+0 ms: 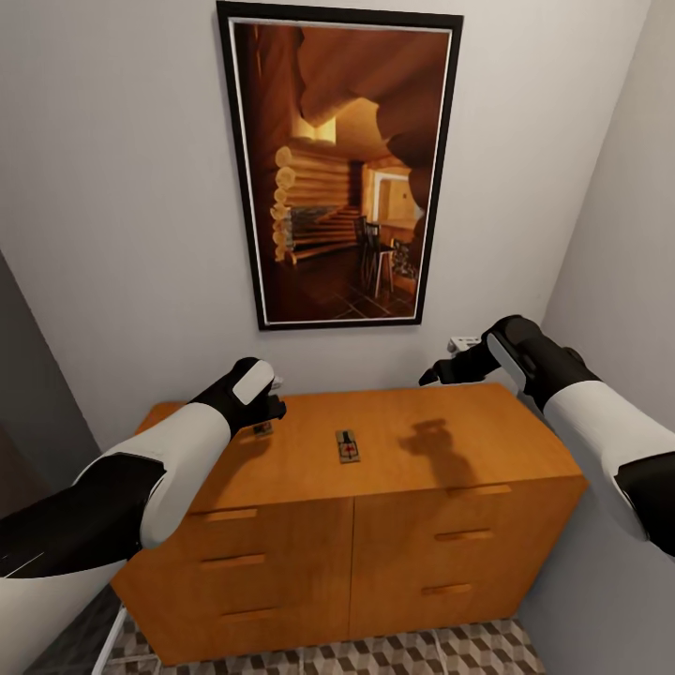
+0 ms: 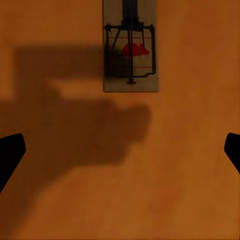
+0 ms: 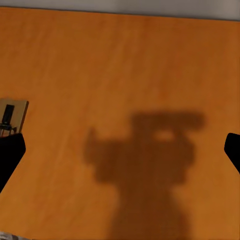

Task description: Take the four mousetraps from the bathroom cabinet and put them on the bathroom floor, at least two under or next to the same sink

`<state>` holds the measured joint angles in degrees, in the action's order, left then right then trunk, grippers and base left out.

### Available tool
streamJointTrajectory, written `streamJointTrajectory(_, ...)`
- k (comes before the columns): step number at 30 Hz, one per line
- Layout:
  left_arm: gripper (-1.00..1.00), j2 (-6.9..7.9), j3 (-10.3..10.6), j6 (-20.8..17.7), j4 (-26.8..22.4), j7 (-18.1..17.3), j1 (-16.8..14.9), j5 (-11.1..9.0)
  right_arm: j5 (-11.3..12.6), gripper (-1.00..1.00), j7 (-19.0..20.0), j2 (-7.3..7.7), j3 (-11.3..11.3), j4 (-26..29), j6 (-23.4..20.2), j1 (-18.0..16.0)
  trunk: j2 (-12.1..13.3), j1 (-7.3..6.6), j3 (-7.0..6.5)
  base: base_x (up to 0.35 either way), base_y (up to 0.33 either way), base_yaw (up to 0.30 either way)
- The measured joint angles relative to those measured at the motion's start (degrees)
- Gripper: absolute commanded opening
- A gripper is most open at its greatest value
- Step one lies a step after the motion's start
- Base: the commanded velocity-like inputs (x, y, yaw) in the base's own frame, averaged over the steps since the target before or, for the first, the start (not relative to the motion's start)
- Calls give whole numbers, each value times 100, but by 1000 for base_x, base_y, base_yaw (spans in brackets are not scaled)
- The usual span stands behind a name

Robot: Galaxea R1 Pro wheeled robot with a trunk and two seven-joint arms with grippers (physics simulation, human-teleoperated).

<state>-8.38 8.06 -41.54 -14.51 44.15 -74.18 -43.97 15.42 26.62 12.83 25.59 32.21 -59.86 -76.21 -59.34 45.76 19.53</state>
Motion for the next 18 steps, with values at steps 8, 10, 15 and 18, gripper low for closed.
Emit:
streamJointTrajectory(8, 100, 0, 6, 0, -3, -1, -4, 7, 0, 100, 0, 0, 1, -1, 0, 0, -321, 176, 144, 0, 0, 0)
streamJointTrajectory(10, 100, 0, 10, -2, -5, -4, -5, 8, 1, 100, 0, 0, 4, -1, 0, 0, -363, 198, 162, 0, 0, 0)
streamJointTrajectory(15, 100, -1, 5, -7, -7, -9, 0, 6, 1, 100, 0, 0, 8, -1, 0, 0, -363, 198, 162, 0, 0, 0)
streamJointTrajectory(18, 100, -4, -2, -8, -8, -30, 0, -1, 1, 100, 0, 0, 9, -1, 0, 0, -363, 198, 162, 0, 0, 0)
